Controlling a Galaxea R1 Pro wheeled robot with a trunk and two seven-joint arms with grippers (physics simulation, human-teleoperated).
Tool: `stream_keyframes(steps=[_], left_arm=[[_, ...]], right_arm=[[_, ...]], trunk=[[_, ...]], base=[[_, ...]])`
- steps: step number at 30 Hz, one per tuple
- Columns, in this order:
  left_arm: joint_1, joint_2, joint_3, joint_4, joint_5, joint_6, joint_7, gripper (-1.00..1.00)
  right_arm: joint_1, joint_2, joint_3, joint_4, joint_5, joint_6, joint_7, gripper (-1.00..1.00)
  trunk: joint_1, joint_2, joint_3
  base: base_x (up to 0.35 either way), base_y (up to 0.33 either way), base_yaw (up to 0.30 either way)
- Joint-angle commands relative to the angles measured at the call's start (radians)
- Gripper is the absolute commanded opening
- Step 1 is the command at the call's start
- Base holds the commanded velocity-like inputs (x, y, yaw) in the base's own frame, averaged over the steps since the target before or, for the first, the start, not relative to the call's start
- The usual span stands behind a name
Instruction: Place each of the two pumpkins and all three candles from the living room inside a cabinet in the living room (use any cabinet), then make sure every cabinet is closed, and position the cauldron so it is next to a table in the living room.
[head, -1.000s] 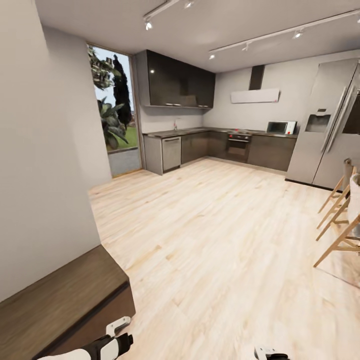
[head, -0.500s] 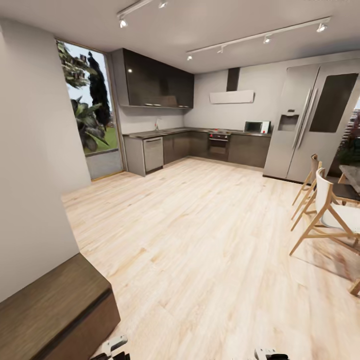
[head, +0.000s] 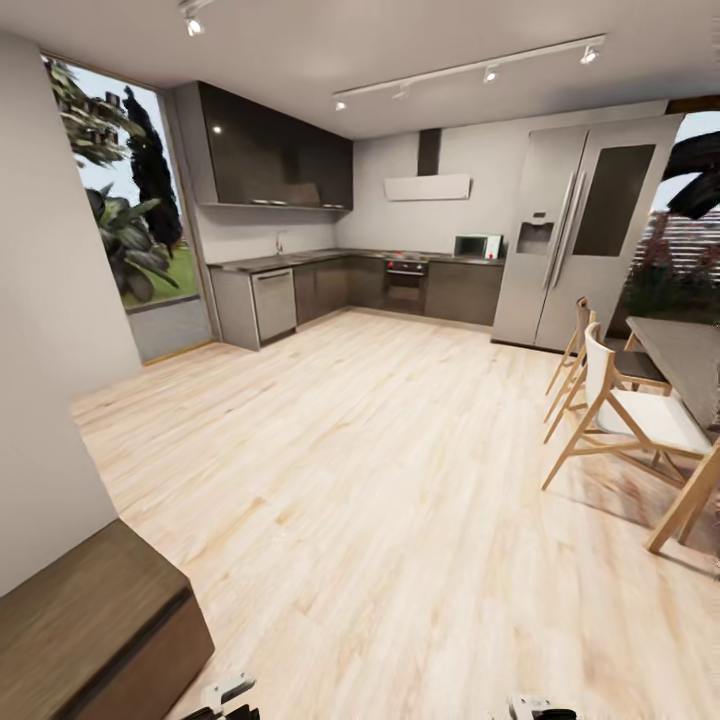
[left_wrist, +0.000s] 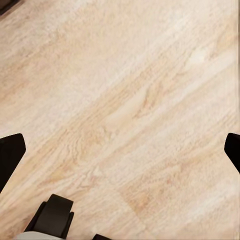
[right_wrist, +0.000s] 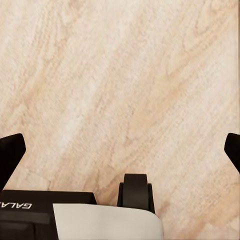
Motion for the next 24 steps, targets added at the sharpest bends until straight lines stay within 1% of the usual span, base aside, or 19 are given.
stream_keyframes(steps=[1, 24], left_arm=[[-0.001, 0.000, -0.008, 0.001, 0.006, 0.002, 0.002, 1.00], [-0.001, 0.000, -0.008, 0.001, 0.006, 0.002, 0.002, 1.00]], right_arm=[[-0.001, 0.000, 0.009, 0.002, -0.009, 0.001, 0.005, 1.00], [0.000, 0.000, 0.009, 0.002, -0.010, 0.000, 0.006, 1.00]], trunk=[[0.000, -0.001, -0.002], [0.000, -0.001, -0.035]], base=[[0.000, 0.000, -0.165], [0.000, 0.000, -0.160]])
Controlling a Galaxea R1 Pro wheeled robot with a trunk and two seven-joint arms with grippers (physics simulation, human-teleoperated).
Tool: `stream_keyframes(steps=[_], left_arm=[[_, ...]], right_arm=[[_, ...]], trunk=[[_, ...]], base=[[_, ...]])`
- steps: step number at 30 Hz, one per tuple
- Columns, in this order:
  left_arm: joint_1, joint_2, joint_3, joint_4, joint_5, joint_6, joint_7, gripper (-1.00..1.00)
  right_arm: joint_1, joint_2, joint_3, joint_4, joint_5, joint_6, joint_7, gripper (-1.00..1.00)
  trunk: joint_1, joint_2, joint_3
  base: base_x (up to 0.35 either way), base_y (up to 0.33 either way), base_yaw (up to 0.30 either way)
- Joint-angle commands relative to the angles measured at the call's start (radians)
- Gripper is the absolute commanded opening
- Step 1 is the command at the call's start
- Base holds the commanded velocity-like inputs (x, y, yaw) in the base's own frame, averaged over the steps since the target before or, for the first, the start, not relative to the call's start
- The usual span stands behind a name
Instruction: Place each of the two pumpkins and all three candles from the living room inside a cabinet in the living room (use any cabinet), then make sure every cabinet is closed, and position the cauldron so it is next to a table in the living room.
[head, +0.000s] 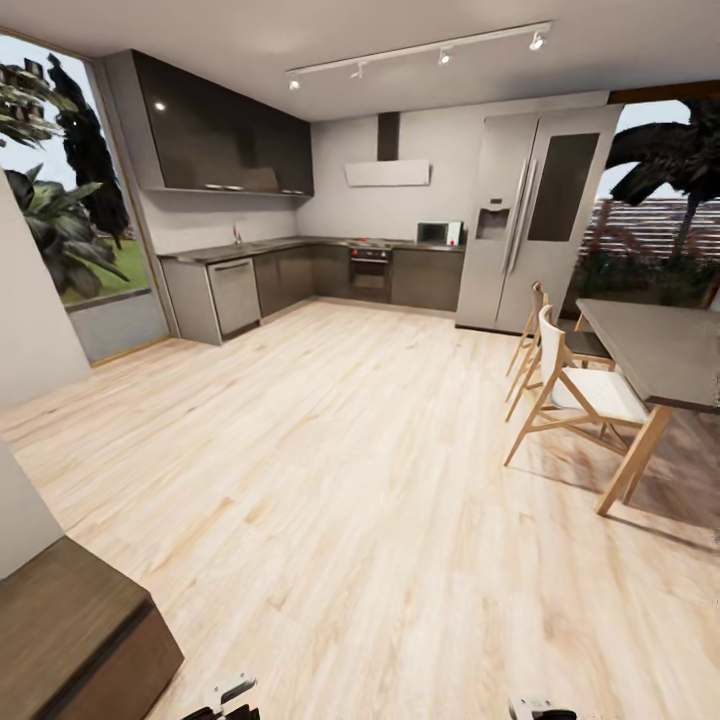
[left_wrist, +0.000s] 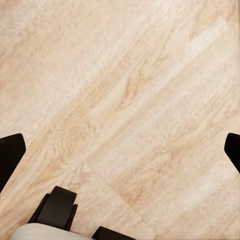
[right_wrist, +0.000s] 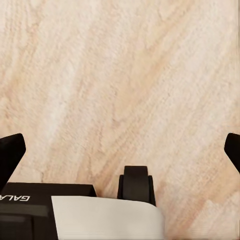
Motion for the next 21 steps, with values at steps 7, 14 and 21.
stream_keyframes(steps=[7, 14, 21], left_arm=[[-0.001, 0.000, -0.008, 0.001, 0.006, 0.002, 0.002, 1.00], [-0.001, 0.000, -0.008, 0.001, 0.006, 0.002, 0.002, 1.00], [-0.001, -0.001, -0.008, 0.001, 0.006, 0.002, 0.002, 1.00]], right_arm=[[0.000, 0.000, 0.008, 0.002, -0.009, 0.001, 0.005, 1.00], [0.000, 0.000, 0.008, 0.002, -0.010, 0.002, 0.004, 1.00], [0.000, 0.000, 0.007, 0.001, -0.011, 0.001, 0.003, 1.00]], trunk=[[0.000, 0.000, -0.011], [0.000, 0.000, -0.017], [0.000, 0.000, -0.014]], base=[[0.000, 0.000, -0.161], [0.000, 0.000, -0.205], [0.000, 0.000, -0.274]])
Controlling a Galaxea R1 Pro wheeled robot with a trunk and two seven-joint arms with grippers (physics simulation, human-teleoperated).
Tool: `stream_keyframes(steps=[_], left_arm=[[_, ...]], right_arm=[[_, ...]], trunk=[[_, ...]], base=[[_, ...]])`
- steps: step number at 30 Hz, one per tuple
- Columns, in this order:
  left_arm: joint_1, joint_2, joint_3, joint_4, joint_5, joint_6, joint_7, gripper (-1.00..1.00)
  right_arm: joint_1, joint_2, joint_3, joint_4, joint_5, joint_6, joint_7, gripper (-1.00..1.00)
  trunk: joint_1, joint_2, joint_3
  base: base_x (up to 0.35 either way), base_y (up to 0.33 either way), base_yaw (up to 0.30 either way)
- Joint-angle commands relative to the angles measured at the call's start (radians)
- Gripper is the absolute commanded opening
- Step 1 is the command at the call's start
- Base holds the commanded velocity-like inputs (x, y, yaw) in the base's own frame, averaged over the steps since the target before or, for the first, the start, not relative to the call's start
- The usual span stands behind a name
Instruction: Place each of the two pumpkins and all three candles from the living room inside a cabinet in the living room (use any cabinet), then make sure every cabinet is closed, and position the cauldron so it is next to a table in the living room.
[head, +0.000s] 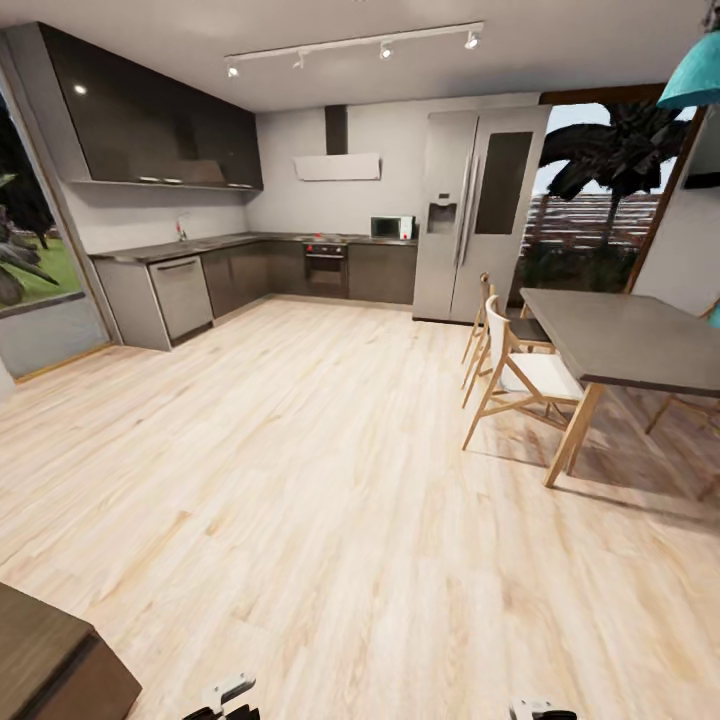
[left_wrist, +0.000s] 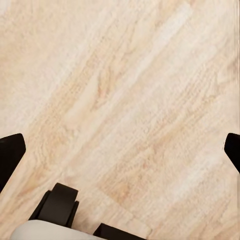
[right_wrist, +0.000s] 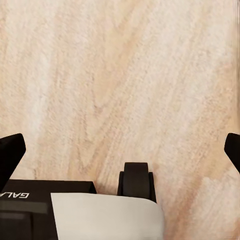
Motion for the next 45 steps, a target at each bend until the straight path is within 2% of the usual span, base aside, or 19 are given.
stream_keyframes(steps=[1, 21, 45], left_arm=[[-0.001, 0.000, -0.008, 0.001, 0.006, 0.002, 0.002, 1.00], [-0.001, 0.000, -0.008, 0.001, 0.006, 0.002, 0.002, 1.00], [-0.001, 0.000, -0.008, 0.001, 0.006, 0.002, 0.002, 1.00]], right_arm=[[-0.001, 0.000, 0.009, 0.002, -0.009, 0.001, 0.005, 1.00], [-0.001, 0.000, 0.009, 0.002, -0.009, 0.001, 0.005, 1.00], [-0.001, 0.000, 0.009, 0.003, -0.008, -0.005, 0.005, 1.00]], trunk=[[0.000, 0.000, 0.000], [0.000, 0.000, 0.010], [0.000, 0.000, 0.010]], base=[[0.000, 0.000, -0.283], [0.000, 0.000, -0.283], [0.000, 0.000, -0.280]])
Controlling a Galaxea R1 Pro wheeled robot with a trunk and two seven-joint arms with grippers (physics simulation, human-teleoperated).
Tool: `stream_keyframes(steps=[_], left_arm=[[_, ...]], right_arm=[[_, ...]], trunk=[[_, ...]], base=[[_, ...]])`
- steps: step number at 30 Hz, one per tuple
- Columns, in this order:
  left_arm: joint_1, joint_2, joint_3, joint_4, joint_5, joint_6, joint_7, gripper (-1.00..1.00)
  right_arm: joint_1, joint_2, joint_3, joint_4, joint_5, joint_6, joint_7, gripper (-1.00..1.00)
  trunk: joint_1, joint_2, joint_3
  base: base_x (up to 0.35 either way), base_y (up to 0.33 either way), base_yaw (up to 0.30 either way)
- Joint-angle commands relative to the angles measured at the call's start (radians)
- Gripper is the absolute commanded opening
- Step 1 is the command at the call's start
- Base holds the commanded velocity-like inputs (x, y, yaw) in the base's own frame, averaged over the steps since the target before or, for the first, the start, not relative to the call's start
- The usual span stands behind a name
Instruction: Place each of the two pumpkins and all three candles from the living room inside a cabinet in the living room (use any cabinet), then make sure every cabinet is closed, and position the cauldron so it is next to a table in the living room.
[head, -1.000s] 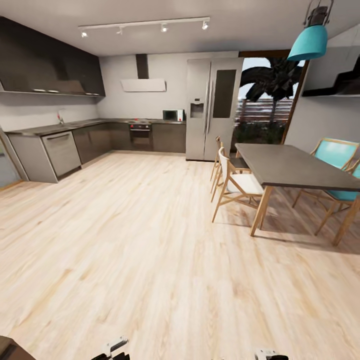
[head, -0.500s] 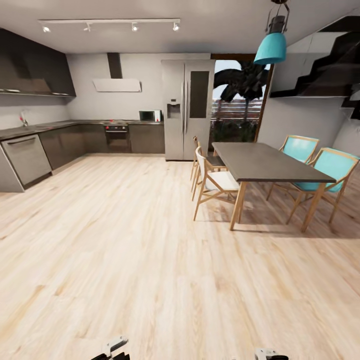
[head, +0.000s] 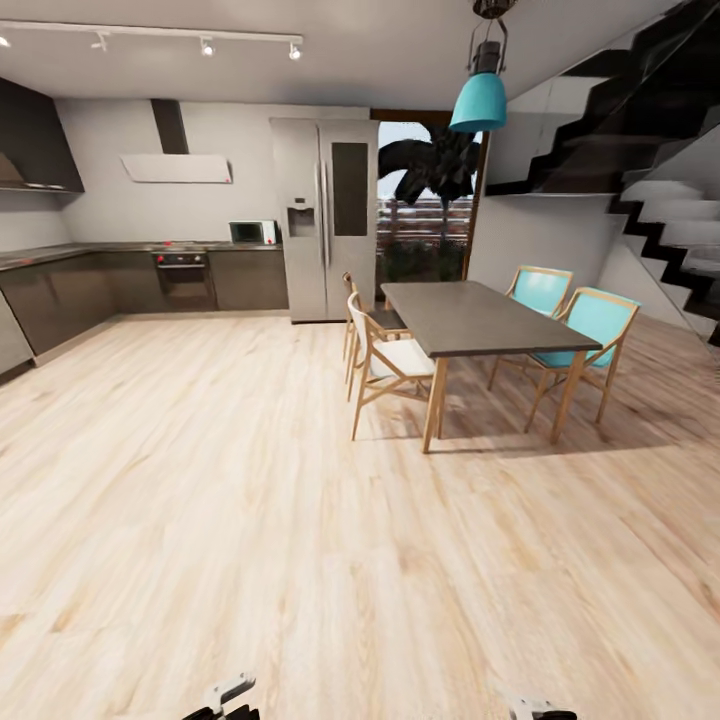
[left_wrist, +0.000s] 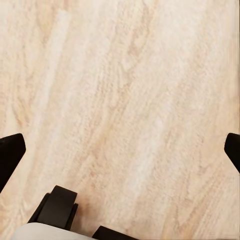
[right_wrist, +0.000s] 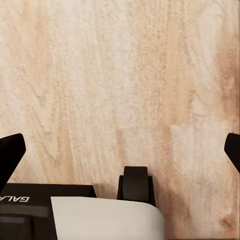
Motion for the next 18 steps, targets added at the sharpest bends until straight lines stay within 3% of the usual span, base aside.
stream_keyframes(steps=[1, 18], left_arm=[[-0.001, 0.000, -0.008, 0.001, 0.006, 0.002, 0.002, 1.00], [-0.001, -0.003, -0.010, -0.001, 0.004, -0.004, -0.007, 1.00]], right_arm=[[-0.001, 0.000, 0.009, 0.002, -0.009, 0.002, 0.005, 1.00], [0.016, 0.001, 0.009, 0.002, -0.010, 0.002, 0.005, 1.00]], trunk=[[0.000, 0.000, -0.001], [0.000, 0.000, -0.007]], base=[[0.000, 0.000, -0.274], [0.000, 0.000, -0.260]])
